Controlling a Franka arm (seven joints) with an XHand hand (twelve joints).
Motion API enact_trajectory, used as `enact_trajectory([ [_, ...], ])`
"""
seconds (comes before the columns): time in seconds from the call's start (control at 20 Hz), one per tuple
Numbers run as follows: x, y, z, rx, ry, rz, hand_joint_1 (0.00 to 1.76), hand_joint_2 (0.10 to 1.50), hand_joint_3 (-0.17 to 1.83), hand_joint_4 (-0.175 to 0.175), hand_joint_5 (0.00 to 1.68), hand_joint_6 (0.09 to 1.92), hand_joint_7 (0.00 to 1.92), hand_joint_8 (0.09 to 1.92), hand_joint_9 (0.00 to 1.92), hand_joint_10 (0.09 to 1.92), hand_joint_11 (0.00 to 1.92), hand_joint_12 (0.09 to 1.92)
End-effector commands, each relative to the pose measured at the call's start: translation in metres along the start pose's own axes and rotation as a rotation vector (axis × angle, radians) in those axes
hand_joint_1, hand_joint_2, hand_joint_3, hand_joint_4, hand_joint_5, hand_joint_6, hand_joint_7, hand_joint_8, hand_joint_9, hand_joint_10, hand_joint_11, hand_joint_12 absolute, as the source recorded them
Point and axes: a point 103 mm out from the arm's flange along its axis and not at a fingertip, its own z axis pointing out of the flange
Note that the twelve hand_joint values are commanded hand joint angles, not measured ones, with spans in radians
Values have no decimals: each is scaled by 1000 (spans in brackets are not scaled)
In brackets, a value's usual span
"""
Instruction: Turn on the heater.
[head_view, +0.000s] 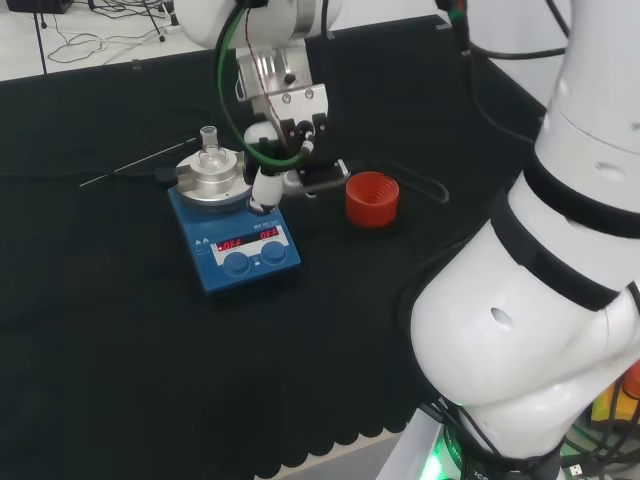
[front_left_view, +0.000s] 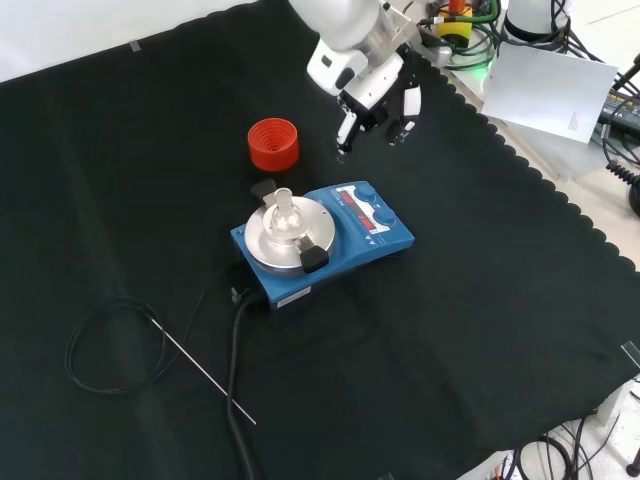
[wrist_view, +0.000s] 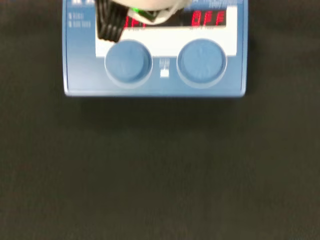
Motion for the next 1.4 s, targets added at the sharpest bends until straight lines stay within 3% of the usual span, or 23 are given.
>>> enact_trajectory([
  [0.05,15,2,28,141,-24,-8,1120,801,638,-83,374,542,1551,1473,1677,1410,1525,962],
  [0.5,23,-1,36,162,-12,-26,1362,799,788,-61,289,564,1595,1546,1671,1499,1239,1223],
  [1.4,38,9,59,230,-23,-32,1412,748,924,-40,258,503,1621,1561,1677,1533,1193,1314],
])
